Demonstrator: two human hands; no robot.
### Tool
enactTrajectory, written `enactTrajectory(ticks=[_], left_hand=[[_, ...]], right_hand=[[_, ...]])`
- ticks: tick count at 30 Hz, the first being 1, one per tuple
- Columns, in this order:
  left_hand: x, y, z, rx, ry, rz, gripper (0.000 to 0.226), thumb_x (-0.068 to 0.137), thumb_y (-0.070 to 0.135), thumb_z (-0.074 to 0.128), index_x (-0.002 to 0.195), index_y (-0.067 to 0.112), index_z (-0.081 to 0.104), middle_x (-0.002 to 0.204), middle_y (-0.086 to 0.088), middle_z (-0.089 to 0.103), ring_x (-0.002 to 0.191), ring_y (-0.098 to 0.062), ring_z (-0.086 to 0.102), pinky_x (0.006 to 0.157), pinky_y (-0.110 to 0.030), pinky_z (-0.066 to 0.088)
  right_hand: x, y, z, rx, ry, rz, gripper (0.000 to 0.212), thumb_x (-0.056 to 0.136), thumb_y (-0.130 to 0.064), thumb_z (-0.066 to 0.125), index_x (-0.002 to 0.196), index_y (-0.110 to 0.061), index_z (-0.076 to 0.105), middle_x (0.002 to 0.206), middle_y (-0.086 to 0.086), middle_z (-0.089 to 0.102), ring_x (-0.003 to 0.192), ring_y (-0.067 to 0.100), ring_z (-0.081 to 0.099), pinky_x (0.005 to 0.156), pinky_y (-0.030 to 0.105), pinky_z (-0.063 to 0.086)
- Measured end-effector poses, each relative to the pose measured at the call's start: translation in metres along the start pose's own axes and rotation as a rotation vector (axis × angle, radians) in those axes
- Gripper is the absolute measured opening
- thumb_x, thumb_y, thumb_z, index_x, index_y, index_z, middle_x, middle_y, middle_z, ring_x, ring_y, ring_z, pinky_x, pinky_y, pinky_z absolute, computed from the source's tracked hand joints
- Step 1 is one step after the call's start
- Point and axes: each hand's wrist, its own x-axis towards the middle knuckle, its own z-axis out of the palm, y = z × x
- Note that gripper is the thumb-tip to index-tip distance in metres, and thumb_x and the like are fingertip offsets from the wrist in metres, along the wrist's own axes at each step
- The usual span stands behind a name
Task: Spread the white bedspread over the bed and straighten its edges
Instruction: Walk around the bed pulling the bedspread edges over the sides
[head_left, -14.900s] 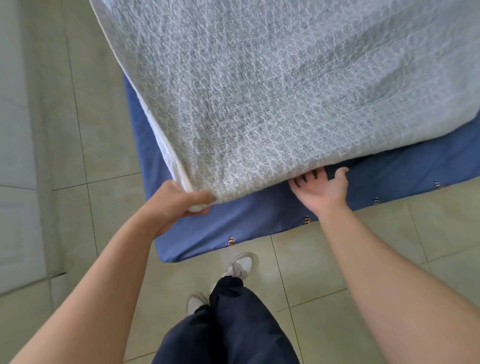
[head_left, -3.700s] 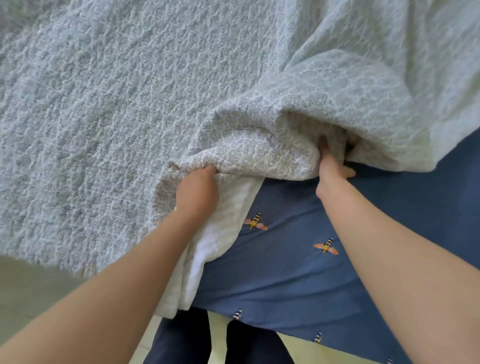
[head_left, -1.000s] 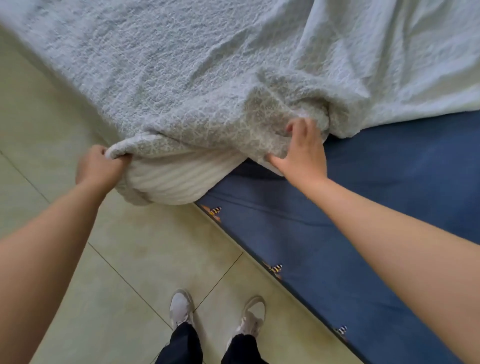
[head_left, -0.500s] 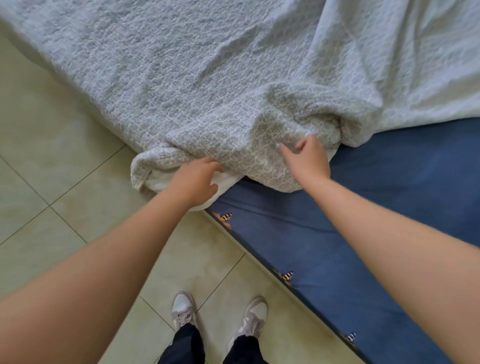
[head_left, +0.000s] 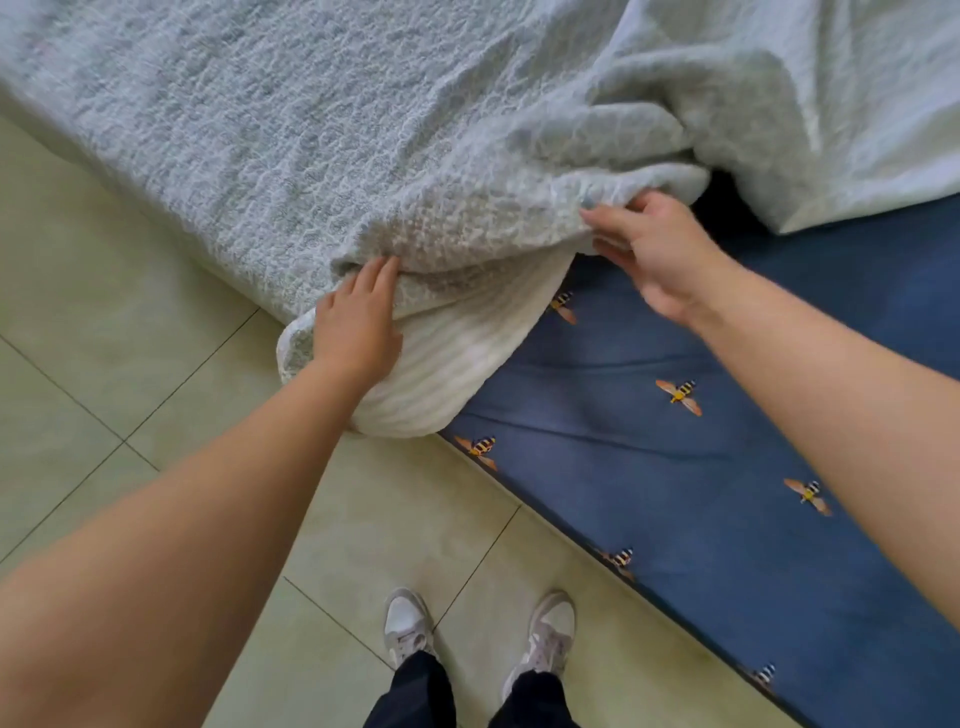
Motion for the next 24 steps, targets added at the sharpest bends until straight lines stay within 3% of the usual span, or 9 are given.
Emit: enactTrajectory(ticks=[3, 6, 8, 11, 15, 17, 19, 21, 24], left_hand=[[0.005, -0.001, -0.003, 0.027, 0.082, 0.072, 0.072, 0.082, 0.001, 0.055, 0.145, 0.02, 0.027, 0.145, -0.006, 0.032, 0.106, -0.035, 0.055, 0.078, -0.046, 0.05], [0.007, 0.002, -0.012, -0.066, 0.187, 0.019, 0.046, 0.085, 0.0, 0.043, 0.125, 0.021, 0.052, 0.113, -0.011, 0.06, 0.091, -0.036, 0.058, 0.064, -0.036, 0.039], [0.007, -0.008, -0.017, -0.167, 0.183, -0.088, 0.037, 0.086, 0.003, 0.04, 0.106, 0.022, 0.064, 0.094, -0.01, 0.065, 0.085, -0.035, 0.058, 0.063, -0.034, 0.037], [0.004, -0.036, -0.031, -0.325, 0.115, -0.231, 0.028, 0.08, 0.0, 0.038, 0.075, 0.018, 0.059, 0.071, -0.005, 0.057, 0.073, -0.031, 0.053, 0.061, -0.033, 0.038], [-0.014, -0.07, -0.047, -0.599, -0.071, -0.19, 0.023, 0.077, -0.009, 0.036, 0.078, -0.003, 0.058, 0.066, -0.011, 0.054, 0.068, -0.023, 0.051, 0.063, -0.031, 0.039], [-0.032, -0.08, -0.053, -0.647, -0.205, -0.148, 0.026, 0.076, -0.006, 0.037, 0.081, -0.003, 0.062, 0.071, -0.011, 0.064, 0.069, -0.021, 0.059, 0.066, -0.034, 0.047], [-0.054, -0.086, -0.054, -0.647, -0.342, -0.115, 0.038, 0.079, -0.012, 0.039, 0.072, 0.01, 0.069, 0.065, 0.005, 0.07, 0.064, -0.007, 0.065, 0.062, -0.029, 0.051], [-0.074, -0.093, -0.052, -0.67, -0.46, -0.101, 0.045, 0.082, -0.016, 0.041, 0.067, 0.014, 0.071, 0.065, 0.007, 0.072, 0.062, -0.001, 0.065, 0.062, -0.022, 0.049], [-0.086, -0.099, -0.046, -0.71, -0.51, -0.157, 0.041, 0.083, -0.017, 0.041, 0.073, 0.01, 0.07, 0.073, -0.002, 0.072, 0.073, -0.014, 0.066, 0.067, -0.026, 0.049]], right_hand=[[0.015, -0.047, 0.006, 0.087, -0.06, -0.094, 0.013, 0.091, -0.014, 0.061, 0.102, -0.022, 0.06, 0.094, -0.01, 0.068, 0.087, 0.003, 0.064, 0.079, 0.019, 0.045], [0.035, -0.063, 0.014, -0.044, -0.13, -0.219, 0.05, 0.084, -0.015, 0.065, 0.131, -0.022, 0.052, 0.129, -0.007, 0.061, 0.119, 0.007, 0.056, 0.091, 0.023, 0.043], [0.045, -0.058, 0.018, -0.329, -0.155, -0.253, 0.088, 0.075, -0.017, 0.075, 0.149, -0.022, 0.028, 0.155, 0.002, 0.032, 0.143, 0.015, 0.029, 0.107, 0.03, 0.037], [0.055, -0.035, 0.022, -0.991, -0.135, -0.256, 0.11, 0.072, -0.028, 0.082, 0.153, -0.028, 0.009, 0.162, 0.006, 0.005, 0.149, 0.023, 0.008, 0.119, 0.04, 0.019], [0.052, -0.002, 0.029, -1.397, -0.056, -0.269, 0.124, 0.061, -0.056, 0.08, 0.151, -0.039, -0.004, 0.161, 0.005, -0.013, 0.149, 0.029, -0.005, 0.119, 0.05, 0.008], [0.05, 0.007, 0.031, -1.471, 0.001, -0.234, 0.123, 0.062, -0.064, 0.075, 0.152, -0.037, -0.004, 0.161, 0.006, -0.015, 0.148, 0.028, -0.01, 0.118, 0.049, 0.004], [0.049, 0.013, 0.03, -1.596, 0.024, -0.2, 0.113, 0.066, -0.067, 0.069, 0.153, -0.033, 0.005, 0.162, 0.007, -0.009, 0.148, 0.028, -0.008, 0.117, 0.05, 0.005], [0.05, 0.02, 0.027, -1.71, 0.03, -0.203, 0.091, 0.075, -0.064, 0.062, 0.15, -0.033, 0.021, 0.161, 0.007, 0.003, 0.149, 0.028, -0.003, 0.115, 0.054, 0.004], [0.041, 0.028, 0.028, -1.761, 0.044, -0.346, 0.046, 0.085, -0.044, 0.062, 0.128, -0.028, 0.056, 0.149, 0.009, 0.03, 0.143, 0.029, 0.018, 0.111, 0.055, 0.013]])
